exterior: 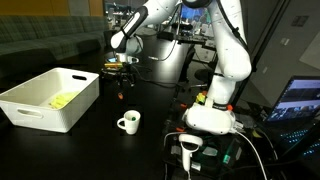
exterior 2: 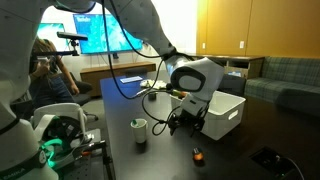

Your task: Put the towels into the basket and the marker and tape into the mug

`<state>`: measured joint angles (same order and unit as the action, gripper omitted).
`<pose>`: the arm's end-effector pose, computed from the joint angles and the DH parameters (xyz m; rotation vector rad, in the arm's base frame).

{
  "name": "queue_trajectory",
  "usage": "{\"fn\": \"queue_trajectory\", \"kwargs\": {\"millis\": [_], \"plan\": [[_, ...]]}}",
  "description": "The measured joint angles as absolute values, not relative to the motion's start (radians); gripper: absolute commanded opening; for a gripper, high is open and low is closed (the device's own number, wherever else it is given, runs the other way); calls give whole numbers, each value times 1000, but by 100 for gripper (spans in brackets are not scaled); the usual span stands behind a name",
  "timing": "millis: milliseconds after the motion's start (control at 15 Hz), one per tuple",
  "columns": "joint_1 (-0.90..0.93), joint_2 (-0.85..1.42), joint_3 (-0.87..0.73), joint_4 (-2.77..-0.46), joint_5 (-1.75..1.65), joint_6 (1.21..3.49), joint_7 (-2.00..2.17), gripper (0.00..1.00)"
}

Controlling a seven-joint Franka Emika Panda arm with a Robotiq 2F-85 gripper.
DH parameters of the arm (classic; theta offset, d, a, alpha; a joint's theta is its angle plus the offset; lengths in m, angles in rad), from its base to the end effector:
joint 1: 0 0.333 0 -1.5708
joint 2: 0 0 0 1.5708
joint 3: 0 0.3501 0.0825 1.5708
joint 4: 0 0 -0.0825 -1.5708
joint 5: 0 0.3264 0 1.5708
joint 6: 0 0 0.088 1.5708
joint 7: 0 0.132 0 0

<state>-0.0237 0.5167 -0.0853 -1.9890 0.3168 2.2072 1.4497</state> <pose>0.5511 -0.0415 0.2328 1.9248 -2.3777 -0.5248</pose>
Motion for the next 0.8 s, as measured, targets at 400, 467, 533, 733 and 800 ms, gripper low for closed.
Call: {"fn": "queue_trajectory", "kwargs": {"millis": [400,467,533,733,800], "plan": [[36,518,-68,-1972,179,2166,1311,100],[46,520,-66,-1964,156,2160,1287,100],[55,523,-65,-1955,133,2153,1262,100],[77,537,-64,-1930,63,2145,1177,100],[81,546,-64,-1921,40,2145,1146,100]]}}
